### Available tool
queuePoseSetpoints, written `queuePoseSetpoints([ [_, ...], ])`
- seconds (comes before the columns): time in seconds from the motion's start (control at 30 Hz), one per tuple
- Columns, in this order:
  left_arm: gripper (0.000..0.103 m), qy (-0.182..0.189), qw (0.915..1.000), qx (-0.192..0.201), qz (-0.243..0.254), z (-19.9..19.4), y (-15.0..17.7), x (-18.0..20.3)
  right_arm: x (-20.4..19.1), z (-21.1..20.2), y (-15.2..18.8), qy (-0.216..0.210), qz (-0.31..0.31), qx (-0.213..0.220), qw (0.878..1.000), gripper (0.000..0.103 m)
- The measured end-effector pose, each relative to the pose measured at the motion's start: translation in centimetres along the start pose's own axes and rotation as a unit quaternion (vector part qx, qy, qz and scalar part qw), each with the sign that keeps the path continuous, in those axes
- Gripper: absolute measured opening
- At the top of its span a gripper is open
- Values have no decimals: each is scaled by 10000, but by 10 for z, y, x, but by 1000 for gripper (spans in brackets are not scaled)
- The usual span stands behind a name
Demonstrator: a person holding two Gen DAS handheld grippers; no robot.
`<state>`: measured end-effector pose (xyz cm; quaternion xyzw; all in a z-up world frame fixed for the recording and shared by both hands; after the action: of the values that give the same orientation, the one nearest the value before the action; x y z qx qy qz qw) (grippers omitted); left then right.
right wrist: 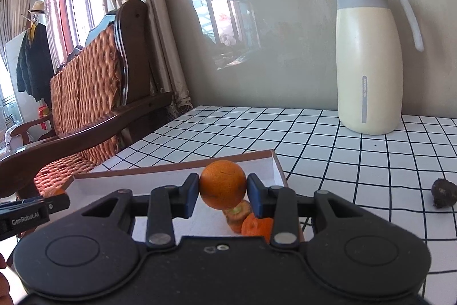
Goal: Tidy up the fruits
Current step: 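Open both tools over the box to drop the carrot chunk and orange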
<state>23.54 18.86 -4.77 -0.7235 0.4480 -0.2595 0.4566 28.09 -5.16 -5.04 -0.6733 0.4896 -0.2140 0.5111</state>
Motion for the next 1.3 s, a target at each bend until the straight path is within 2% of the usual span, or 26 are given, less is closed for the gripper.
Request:
queuePoseSetpoints([
  [0.17,25,-56,9999,-80,-39,12,-1,-3,5,10,-1,15,93,-75,9999,29],
  [0.53,25,-127,9995,-267,-96,30,0,-4,-1,30,-2,51,-106,-285,9995,30],
  [0.6,25,-126,9995,-290,-21,33,-1,-1,-3,30,-4,122,-167,-228,9995,49],
  [0.63,28,-75,9993,-373,4,35,0,1,-4,26,-6,137,-187,-120,9997,75],
  [0.67,65,-54,9991,-427,1,34,0,2,-5,21,-9,188,-206,41,9996,88],
  [0.7,103,-143,9990,-432,-18,33,-1,1,-6,16,-12,251,-233,164,9993,88],
  [0.73,103,1,9998,-184,-22,25,-5,4,-7,12,-14,225,-250,225,9992,89],
  [0.8,103,-292,9994,84,163,13,-12,9,-8,7,-19,127,-214,292,9993,92],
  [0.83,103,-263,9993,133,226,10,-14,11,-9,3,-21,104,-196,347,9991,95],
  [0.97,103,-229,9996,176,69,-1,-20,9,-9,-8,-27,62,-196,497,9986,97],
  [1.3,103,-137,9991,366,170,-22,-24,12,-10,-27,-24,20,-216,555,9982,97],
])
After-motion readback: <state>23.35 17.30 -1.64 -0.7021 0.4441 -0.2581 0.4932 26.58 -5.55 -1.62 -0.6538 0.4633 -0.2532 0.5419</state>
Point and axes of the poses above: each gripper's, at about its wrist camera, not at the fingertips, and z roughly the way its jaws point, x to its right, y to its underside, the point moved 8 cm from there along z, roughly the way its jaws point, and after that the axes turned 7 degrees about -y, right-handed, at the moved point
